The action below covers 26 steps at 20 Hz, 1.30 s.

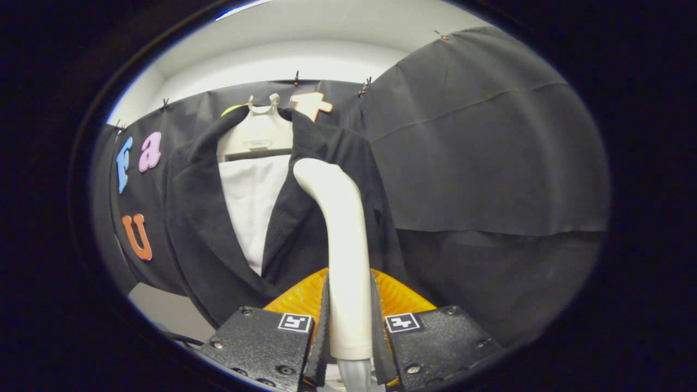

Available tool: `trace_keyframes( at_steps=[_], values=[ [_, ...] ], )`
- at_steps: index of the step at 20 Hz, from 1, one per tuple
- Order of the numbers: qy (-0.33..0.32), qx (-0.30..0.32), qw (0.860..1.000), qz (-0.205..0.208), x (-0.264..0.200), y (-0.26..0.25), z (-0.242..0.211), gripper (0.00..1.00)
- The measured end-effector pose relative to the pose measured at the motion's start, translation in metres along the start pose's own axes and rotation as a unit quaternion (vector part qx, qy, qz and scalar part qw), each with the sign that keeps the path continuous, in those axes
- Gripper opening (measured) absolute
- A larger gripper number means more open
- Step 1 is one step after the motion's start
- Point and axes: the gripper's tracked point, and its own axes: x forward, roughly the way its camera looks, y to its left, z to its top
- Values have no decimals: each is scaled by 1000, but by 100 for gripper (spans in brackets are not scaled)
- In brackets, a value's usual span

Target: Iron the clothes twice with a garment steamer, once on the left side and once on the right side.

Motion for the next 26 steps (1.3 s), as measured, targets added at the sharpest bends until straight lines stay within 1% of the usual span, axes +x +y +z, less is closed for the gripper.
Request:
trace_keyframes(
  at_steps=[19,26],
  values=[
    [79,-23,997,-9,-19,-7,-88,36],
    [104,-32,994,-17,-17,-12,-116,36]
  ],
)
